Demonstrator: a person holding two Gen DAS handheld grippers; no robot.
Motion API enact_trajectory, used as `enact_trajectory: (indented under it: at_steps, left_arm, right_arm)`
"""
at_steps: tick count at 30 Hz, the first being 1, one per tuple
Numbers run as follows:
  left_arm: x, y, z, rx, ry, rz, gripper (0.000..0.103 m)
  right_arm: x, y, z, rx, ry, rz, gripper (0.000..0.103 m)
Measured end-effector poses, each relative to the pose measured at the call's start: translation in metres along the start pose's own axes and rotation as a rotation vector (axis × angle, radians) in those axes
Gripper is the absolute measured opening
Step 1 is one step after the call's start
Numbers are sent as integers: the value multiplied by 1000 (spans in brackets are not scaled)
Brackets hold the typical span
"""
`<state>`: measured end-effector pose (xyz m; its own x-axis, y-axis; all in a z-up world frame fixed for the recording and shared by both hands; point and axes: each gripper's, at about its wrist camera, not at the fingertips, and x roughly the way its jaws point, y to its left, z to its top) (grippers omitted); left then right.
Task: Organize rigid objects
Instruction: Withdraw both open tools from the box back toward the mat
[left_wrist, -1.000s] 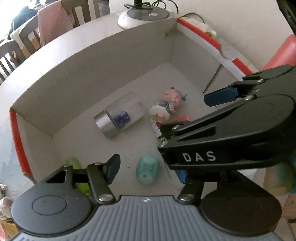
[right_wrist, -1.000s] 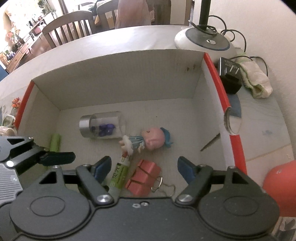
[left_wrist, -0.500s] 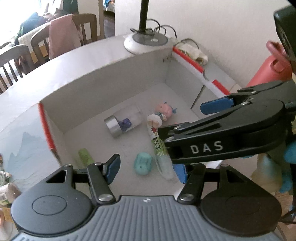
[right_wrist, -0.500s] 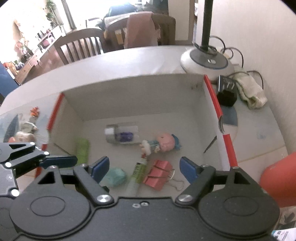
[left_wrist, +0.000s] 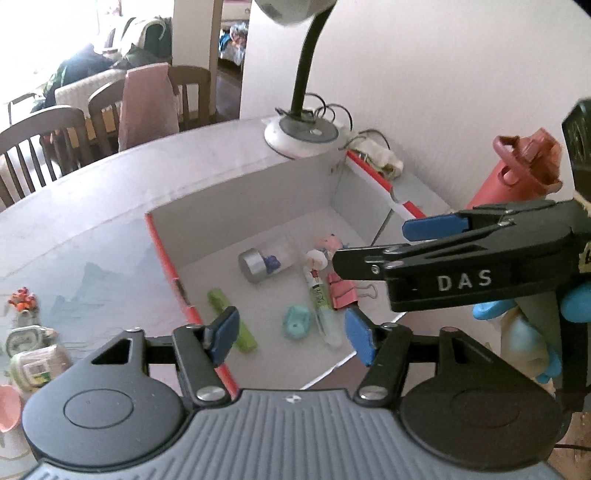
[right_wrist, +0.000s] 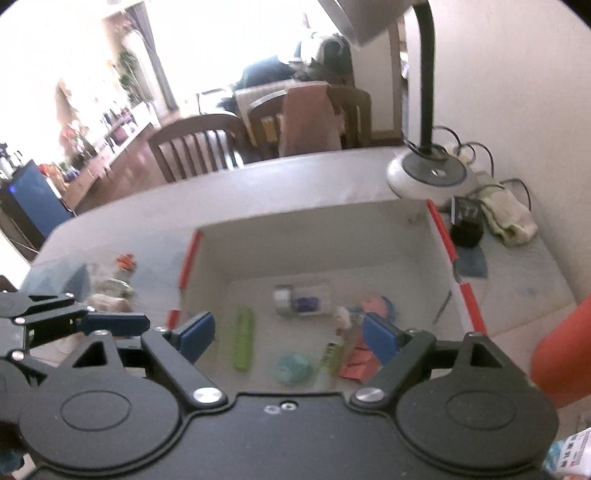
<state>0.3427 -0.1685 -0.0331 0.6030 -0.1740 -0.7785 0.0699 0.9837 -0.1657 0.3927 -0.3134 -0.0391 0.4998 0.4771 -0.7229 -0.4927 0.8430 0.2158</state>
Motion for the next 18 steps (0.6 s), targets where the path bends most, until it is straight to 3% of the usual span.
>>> enact_trajectory:
  at_steps: [10,13,18]
  left_arm:
    - [-56,47,-31,-64,-83,18,75]
    - [-74,65,-42,-75,-126,44,80]
    - [-97,96,-60,-109,-159,65,81]
  right_arm:
    - [-27,56,-17,-49,-125,67,101]
    - [-30,74,-22,-46,-148,84,102]
    - [-28,106,-31,-53,-173,97,102]
